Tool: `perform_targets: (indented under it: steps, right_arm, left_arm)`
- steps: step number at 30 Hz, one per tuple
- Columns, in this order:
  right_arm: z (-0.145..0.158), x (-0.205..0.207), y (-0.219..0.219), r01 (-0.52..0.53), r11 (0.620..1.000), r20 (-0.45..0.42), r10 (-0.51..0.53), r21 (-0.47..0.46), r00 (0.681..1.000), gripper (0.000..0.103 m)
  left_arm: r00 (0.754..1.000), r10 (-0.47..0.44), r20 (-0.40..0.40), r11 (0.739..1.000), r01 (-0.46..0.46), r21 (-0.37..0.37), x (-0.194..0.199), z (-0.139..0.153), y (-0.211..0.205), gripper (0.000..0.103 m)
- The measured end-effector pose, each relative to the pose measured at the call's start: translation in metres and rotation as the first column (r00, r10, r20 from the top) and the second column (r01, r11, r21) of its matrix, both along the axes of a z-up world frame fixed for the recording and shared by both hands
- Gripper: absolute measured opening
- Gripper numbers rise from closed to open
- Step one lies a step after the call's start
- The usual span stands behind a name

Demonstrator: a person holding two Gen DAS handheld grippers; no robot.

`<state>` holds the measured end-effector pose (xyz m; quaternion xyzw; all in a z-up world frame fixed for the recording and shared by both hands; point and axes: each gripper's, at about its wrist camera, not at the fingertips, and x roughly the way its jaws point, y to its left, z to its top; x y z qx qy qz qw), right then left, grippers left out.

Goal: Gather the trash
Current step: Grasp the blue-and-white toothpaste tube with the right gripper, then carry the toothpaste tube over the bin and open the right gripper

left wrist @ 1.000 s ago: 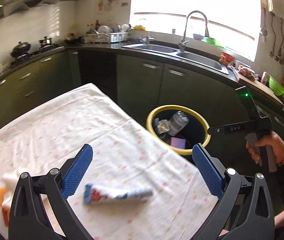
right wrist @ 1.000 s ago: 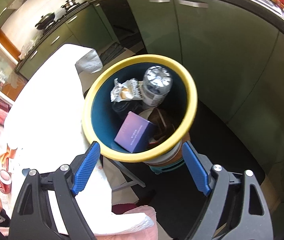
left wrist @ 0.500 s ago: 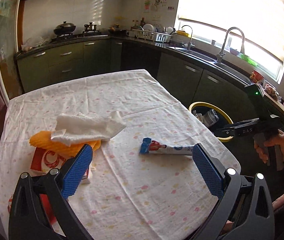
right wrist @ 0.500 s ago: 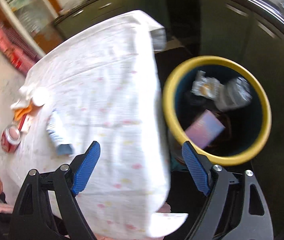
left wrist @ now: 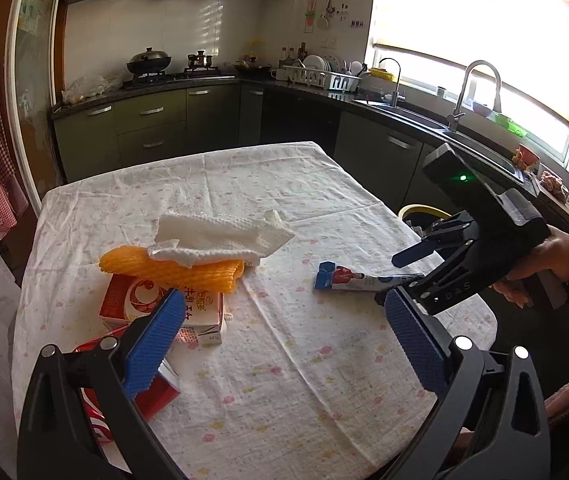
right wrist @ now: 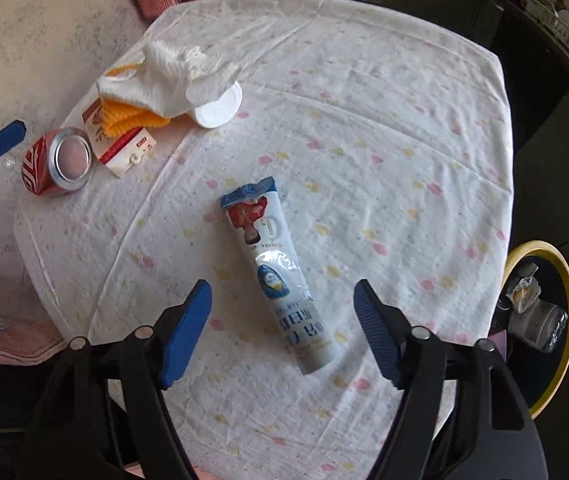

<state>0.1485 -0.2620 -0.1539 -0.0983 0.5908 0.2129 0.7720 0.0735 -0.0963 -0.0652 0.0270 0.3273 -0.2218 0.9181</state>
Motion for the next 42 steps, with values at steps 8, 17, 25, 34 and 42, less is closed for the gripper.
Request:
perform_targets:
  steps: [8,17,25,34,42]
  right_arm:
    - [-0.01,0.012,0.01,-0.01,0.999,-0.035,0.009,-0.033,0.999,0.042]
    - [-0.008,0.01,0.009,0.03,0.999,-0.031,-0.031,-0.023,0.999,0.016]
    - [0.015,-0.009,-0.019,0.076,0.996,0.008,-0.077,0.042,0.997,0.015]
    - [0.056,-0.023,-0.107,0.289,0.955,0.108,-0.294,0.064,0.95,0.015]
    - [0.026,-0.018,-0.212,0.506,0.862,0.092,-0.503,-0.02,0.86,0.015]
  left_arm:
    - [1.0,0.008,-0.014,1.0,-0.008,-0.009,0.0,-0.005,0.007,0.098]
    - [1.0,0.006,-0.02,1.0,-0.006,-0.013,-0.002,-0.011,0.008,0.098]
    - [1.0,0.002,-0.015,1.0,-0.002,-0.01,-0.004,-0.011,0.007,0.098]
    - [1.0,-0.019,-0.015,1.0,0.019,-0.004,-0.006,-0.011,-0.001,0.098]
    - [0.999,-0.038,-0.019,0.999,0.038,0.007,-0.005,-0.013,-0.011,0.098]
